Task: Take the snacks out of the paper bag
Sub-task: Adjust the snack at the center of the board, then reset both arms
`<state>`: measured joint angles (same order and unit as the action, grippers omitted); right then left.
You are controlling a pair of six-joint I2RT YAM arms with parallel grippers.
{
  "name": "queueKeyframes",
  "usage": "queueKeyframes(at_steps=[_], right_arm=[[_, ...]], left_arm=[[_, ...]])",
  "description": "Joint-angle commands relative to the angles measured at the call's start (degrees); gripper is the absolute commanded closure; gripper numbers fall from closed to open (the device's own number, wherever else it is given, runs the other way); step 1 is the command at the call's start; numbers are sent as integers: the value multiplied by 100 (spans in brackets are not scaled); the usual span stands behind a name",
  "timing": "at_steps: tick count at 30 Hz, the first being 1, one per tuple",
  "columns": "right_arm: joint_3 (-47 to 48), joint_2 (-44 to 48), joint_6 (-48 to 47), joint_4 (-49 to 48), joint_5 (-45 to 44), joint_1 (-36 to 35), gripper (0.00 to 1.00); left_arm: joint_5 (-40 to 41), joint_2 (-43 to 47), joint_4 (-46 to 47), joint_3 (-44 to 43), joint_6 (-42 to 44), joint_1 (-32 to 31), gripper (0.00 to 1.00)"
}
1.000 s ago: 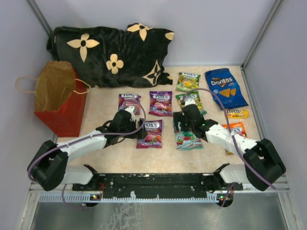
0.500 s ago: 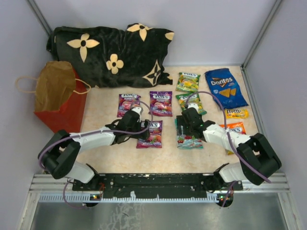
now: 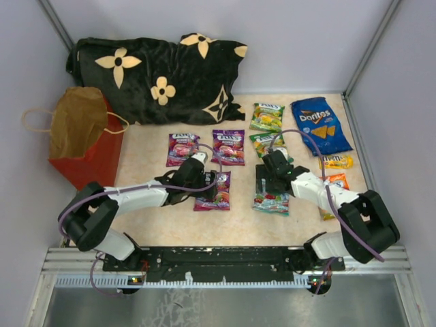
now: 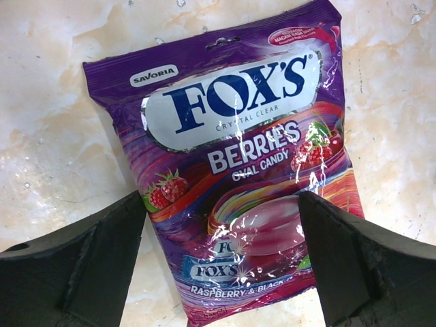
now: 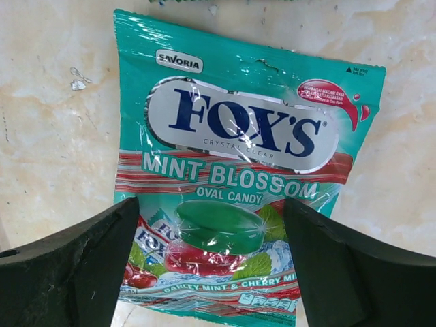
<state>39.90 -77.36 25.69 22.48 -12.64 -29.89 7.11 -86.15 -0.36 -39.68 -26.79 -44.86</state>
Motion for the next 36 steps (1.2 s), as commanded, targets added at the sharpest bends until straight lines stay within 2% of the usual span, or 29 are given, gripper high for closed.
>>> queueKeyframes(at_steps=[1, 8, 12, 18, 22, 26, 28, 32, 36], right_arm=[[106, 163, 29, 512, 225, 221, 13], [152, 357, -76, 585, 283, 379, 10], [770, 559, -324, 776, 482, 378, 1], [1810, 1086, -709, 567, 887, 379, 1], [2153, 1269, -831, 427, 814, 379, 1], [2023, 1606, -925, 191, 757, 379, 1], [1772, 1888, -910, -103, 759, 374, 1], [1098, 2442, -920, -693, 787, 377, 1], [898, 2645, -977, -736, 715, 379, 1]], left_arm=[[-46, -80, -120, -56, -328, -137, 2], [4, -13, -151, -277, -380, -259, 0], [112, 255, -534, -856, 186, -251, 0], [-110, 746, -1312, -2156, 1409, -126, 0], [-667, 1100, -1533, -2594, 1628, 604, 0], [-1244, 1629, -1455, -2383, 1598, 1845, 0], [-1293, 1905, -1377, -2263, 1631, 2254, 0], [-1286, 2214, -1381, -2163, 1756, 2606, 0], [-1261, 2298, -1397, -2120, 1790, 2733, 0]])
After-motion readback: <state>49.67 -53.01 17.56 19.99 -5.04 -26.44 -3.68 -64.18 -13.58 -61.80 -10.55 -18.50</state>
